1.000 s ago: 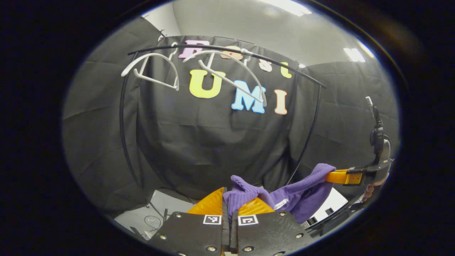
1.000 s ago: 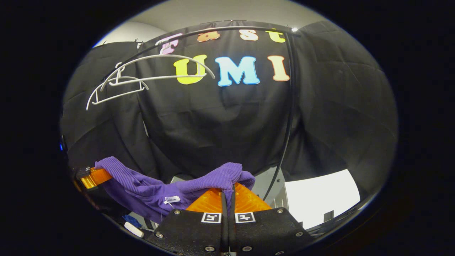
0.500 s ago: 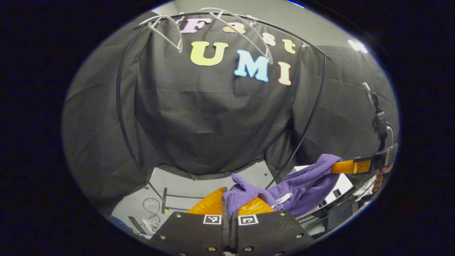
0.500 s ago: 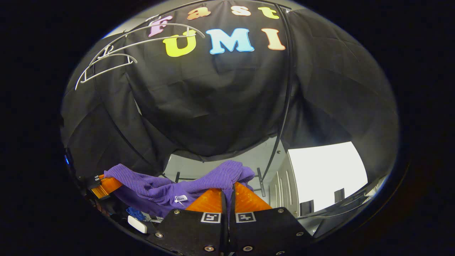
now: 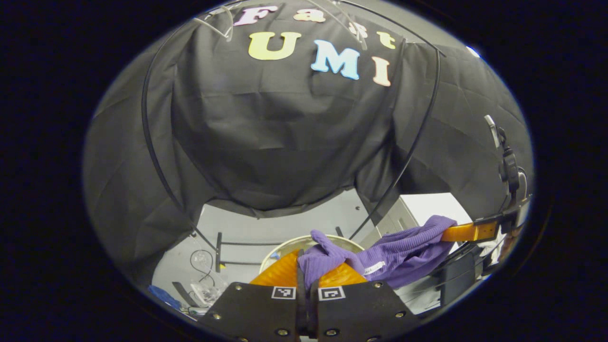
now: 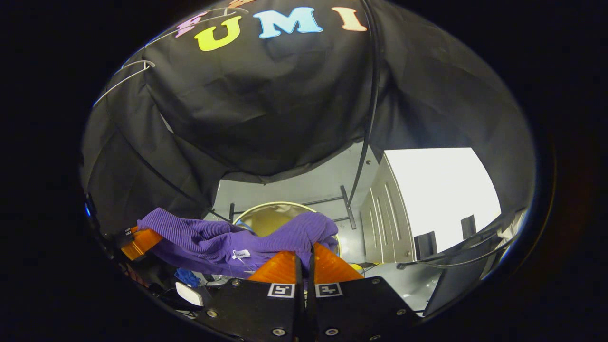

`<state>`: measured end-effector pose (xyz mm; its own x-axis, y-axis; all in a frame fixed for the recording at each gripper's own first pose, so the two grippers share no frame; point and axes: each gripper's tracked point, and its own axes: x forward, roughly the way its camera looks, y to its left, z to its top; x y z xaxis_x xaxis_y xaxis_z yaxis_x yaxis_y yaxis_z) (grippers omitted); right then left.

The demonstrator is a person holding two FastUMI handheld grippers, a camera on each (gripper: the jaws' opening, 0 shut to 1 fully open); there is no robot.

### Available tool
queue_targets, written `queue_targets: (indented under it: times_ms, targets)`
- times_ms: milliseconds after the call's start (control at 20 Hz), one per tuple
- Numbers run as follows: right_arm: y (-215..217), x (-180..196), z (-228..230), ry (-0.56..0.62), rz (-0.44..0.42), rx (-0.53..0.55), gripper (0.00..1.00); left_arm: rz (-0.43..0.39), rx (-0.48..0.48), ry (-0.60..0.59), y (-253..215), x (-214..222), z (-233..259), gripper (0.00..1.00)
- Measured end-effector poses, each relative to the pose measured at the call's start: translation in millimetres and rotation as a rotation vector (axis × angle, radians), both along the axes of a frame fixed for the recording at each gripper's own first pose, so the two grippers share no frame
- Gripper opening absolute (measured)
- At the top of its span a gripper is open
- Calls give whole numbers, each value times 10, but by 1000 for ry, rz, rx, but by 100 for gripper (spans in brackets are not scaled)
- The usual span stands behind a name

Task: Grasp the clothes on the hanger with both hands and then place them into the laundry hamper below.

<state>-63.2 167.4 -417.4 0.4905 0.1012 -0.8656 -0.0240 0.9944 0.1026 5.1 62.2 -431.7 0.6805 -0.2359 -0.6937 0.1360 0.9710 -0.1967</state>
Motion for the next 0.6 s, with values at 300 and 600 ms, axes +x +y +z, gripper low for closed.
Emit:
queue_targets:
  times_ms: [300, 600]
  targets:
    - [47, -26, -151, 17, 2, 1, 2, 32, 2, 55, 113, -151, -242, 2]
    - [2, -64, -151, 19, 23, -16, 3, 33, 8, 51, 52, -84, -212, 7]
